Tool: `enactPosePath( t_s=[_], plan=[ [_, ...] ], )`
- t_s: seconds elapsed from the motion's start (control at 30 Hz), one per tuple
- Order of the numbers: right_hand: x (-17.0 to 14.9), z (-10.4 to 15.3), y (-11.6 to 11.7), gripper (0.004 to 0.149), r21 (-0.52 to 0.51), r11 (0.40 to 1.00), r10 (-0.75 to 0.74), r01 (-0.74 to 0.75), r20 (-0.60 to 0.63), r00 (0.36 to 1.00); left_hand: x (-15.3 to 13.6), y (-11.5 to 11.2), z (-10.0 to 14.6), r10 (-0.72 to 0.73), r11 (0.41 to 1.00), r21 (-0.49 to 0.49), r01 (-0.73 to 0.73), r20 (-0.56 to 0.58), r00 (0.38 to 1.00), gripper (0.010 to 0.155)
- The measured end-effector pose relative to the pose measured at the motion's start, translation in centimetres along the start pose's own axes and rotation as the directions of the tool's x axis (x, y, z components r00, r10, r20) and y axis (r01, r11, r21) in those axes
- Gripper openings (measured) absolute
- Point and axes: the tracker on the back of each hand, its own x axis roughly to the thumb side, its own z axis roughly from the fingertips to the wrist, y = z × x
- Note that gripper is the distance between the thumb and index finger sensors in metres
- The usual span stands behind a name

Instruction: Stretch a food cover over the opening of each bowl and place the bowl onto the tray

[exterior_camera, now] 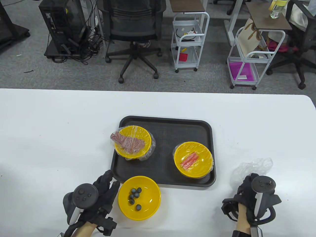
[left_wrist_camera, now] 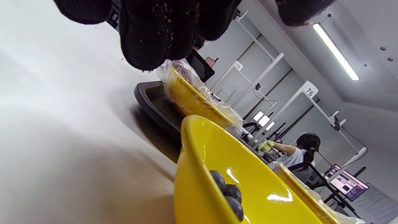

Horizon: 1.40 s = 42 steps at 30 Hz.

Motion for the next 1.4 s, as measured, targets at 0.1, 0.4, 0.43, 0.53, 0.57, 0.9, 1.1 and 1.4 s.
enactPosePath(
  t_s=[0.1,0.4,0.43,0.53,0.57,0.9,1.1,1.4],
  plan=[
    [2.0,3.9,-2.2,0.037,0.143,0.946,-0.320,0.290,0.281,0.905,0.6,0.3,0.0,0.062,0.998,0.006,-0.063,0.094,0.994,0.060],
    [8.3,16.9,-1.3,0.037,0.531,0.798,-0.594,0.285,0.615,0.519,5.5,-2.5,0.4,0.475,0.867,-0.299,-0.399,0.250,0.844,0.080],
    [8.8,18.0,-0.5,0.037,0.533,0.805,-0.586,0.259,0.651,0.482,6.0,-2.7,0.3,0.468,0.868,-0.313,-0.386,0.257,0.845,0.084],
    [9.3,19.8,1.7,0.037,0.561,0.807,-0.584,0.187,0.709,0.394,6.5,-3.7,-0.3,0.558,0.780,-0.443,-0.443,0.169,0.813,0.099],
    [9.3,20.2,2.3,0.037,0.582,0.796,-0.597,0.166,0.710,0.373,6.3,-4.2,-0.7,0.632,0.706,-0.494,-0.507,0.117,0.766,0.101],
    [8.2,20.3,5.6,0.037,0.597,0.800,-0.551,0.057,0.694,0.463,3.5,-6.0,-2.9,0.981,0.004,-0.566,-0.825,-0.157,0.113,0.042],
    [8.3,20.8,5.6,0.037,0.591,0.805,-0.543,0.040,0.709,0.450,3.5,-7.4,-2.5,0.954,-0.082,-0.525,-0.847,-0.286,0.085,0.046],
    [8.5,22.4,5.9,0.037,0.444,0.893,-0.391,-0.066,0.841,0.374,4.2,-7.4,-2.4,0.862,0.313,-0.528,-0.789,-0.190,0.469,0.045]
  ],
)
